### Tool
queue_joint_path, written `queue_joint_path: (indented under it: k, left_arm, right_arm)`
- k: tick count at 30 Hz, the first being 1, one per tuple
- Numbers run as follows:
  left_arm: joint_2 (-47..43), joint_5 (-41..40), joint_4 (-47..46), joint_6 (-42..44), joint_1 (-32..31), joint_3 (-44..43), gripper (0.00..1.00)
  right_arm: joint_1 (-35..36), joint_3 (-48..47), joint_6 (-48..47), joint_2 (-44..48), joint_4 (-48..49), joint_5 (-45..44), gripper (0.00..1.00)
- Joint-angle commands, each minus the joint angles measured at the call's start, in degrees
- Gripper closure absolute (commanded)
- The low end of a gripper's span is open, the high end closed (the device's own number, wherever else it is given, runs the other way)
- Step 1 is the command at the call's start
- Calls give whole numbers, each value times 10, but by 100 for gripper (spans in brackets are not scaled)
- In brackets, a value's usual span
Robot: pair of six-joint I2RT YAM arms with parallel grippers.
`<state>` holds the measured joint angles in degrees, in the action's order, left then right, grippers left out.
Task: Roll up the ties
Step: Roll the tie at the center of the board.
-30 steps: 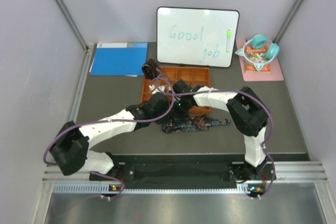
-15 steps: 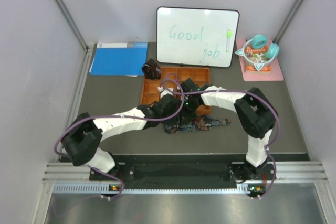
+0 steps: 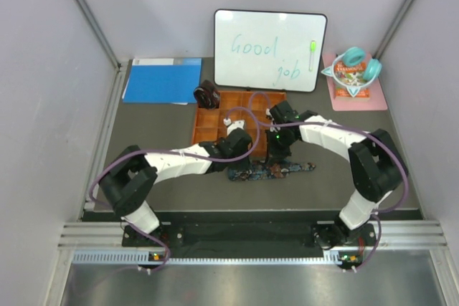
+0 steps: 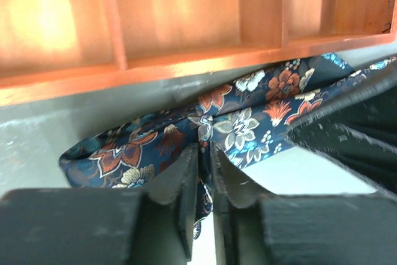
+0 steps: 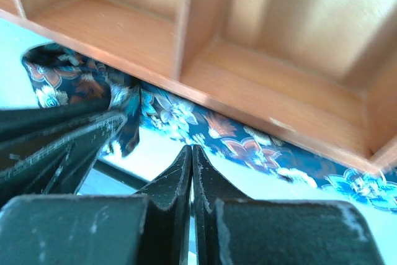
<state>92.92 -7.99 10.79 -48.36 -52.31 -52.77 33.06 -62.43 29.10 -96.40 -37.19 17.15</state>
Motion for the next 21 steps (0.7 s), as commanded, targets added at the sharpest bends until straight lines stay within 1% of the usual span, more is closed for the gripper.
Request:
queue_joint_path:
  k: [1,2,3,6,7,9,11,17,21]
  left_arm:
    - [23,7,-15,-5,-8,-29,77]
    - [24,6,-15,-4,-9,-32,74]
    - [24,5,-14,-3,-12,-34,66]
    - [12,-4,-9,0,-16,-33,57]
    - [8,-7,-7,1,-17,-32,52]
    - [-11,-17,5,6,-18,-32,48]
    - [-31,-21,13,9,-18,-32,41]
    - [-70,-40,50,16,-18,-47,35]
    - [-100,-55,73,16,-19,-55,34]
  right_arm:
    - [-5,13,-17,46,-6,-10,100]
    - [-5,13,-17,48,-7,-10,100]
    - [-5,14,-18,51,-7,-10,100]
    - [-5,12,-19,54,-9,-5,100]
    - [-5,10,-18,55,-8,-4,100]
    - [-5,7,-19,60,-7,3,100]
    - [-5,6,-19,65,-3,9,100]
    - [-5,1,-12,87,7,32,100]
    - [-5,-4,-7,96,15,57,100]
